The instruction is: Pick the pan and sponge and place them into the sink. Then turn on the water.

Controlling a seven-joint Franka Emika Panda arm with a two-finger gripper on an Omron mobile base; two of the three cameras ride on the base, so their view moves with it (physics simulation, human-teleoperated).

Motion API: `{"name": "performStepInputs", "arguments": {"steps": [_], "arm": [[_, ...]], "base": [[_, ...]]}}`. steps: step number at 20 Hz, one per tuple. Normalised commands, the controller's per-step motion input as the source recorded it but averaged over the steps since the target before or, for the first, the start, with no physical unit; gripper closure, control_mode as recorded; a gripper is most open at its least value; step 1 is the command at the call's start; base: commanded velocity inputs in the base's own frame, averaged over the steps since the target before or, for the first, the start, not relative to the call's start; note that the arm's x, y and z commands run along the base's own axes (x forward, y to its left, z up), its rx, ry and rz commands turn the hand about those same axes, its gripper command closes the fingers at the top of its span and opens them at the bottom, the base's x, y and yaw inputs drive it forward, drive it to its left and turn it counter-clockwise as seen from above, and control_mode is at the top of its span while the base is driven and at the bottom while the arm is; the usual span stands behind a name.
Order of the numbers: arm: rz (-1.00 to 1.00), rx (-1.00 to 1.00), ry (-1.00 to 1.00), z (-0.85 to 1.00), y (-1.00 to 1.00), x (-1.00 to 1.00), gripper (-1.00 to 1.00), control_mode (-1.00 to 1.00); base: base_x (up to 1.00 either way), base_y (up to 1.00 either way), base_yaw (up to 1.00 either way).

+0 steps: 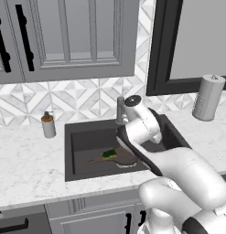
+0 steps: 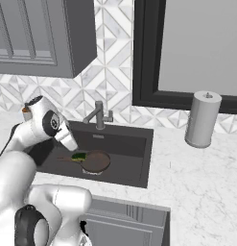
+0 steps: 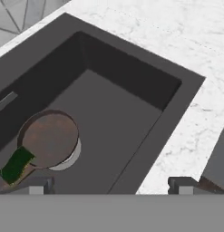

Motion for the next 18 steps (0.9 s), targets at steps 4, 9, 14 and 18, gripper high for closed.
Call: {"name": "performStepInputs", "arguments": {"steps": [4, 9, 14, 18], "arm": [[0.39, 0.00, -0.02, 0.47, -0.98, -0.41, -1.00, -1.00], [0.48, 0.00, -0.07, 0.17, -0.99, -0.12, -1.00, -1.00], [0.48, 0.00, -0.14, 0.00, -0.76, 0.00, -1.00, -1.00], [0.41, 0.00, -0.27, 0.00, -0.46, 0.13, -1.00, -1.00]], "base": [[0.00, 0.00, 0.00], [0.00, 0.00, 0.00], [0.00, 0.00, 0.00], [0.00, 0.00, 0.00]]}}
